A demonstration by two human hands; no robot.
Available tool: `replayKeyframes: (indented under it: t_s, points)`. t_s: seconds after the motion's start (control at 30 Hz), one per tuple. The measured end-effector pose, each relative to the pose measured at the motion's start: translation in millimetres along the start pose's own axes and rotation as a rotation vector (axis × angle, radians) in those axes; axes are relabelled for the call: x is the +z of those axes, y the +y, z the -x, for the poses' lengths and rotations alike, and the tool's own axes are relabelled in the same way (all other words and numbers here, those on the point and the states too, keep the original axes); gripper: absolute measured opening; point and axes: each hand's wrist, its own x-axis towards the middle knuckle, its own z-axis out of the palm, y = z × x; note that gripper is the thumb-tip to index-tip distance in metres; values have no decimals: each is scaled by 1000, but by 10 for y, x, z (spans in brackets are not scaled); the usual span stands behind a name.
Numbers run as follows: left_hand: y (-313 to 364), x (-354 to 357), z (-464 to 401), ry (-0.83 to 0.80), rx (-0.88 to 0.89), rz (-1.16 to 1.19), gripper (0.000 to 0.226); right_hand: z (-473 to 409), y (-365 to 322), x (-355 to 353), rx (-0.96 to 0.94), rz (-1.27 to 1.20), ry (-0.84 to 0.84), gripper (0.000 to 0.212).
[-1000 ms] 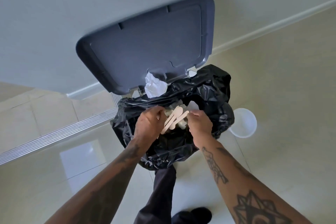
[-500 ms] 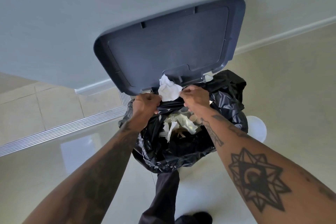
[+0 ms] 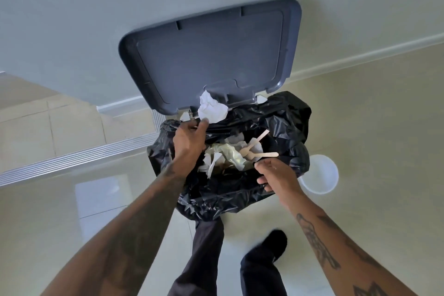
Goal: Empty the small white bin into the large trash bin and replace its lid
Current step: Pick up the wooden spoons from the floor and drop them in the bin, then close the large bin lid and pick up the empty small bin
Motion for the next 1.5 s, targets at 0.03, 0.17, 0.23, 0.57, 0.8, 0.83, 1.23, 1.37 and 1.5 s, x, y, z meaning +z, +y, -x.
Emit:
replayKeyframes:
  t_s: [0.03,0.17,0.23,0.57,0.8,0.83,1.23,1.37,1.5]
  points:
    - [34,59,-73,-34,-15,8,27,6,114,-55,14,-1,-7,7]
    - [49,193,-223,-69,-64,46,30,-12,373,-259,11,-3,41,8]
    - [-8,176,-125,-19,-69,53,29,-19,383,-327,15,-13,42,8]
    - [-893,70,654,-226,-66,-152,31,-3,134,-424,-35,32,15,11]
    - [-271,-440,79,387,42,174,19,-329,-662,-623,-131,-62,125,14]
    - [-93,-591,-72,444,30,211,23,-390,-906,-677,-152,-95,151,13]
    - [887,-1021,-538,428,35,532,46,-453,-2590,-745,-441,-124,376,22]
    - [897,-1012,-218,443,16,560,54,-310,-2472,-792,-412,-192,394,29]
    - [731,-982,224,456,1,586,46,-46,-2137,-919,-381,-269,335,31]
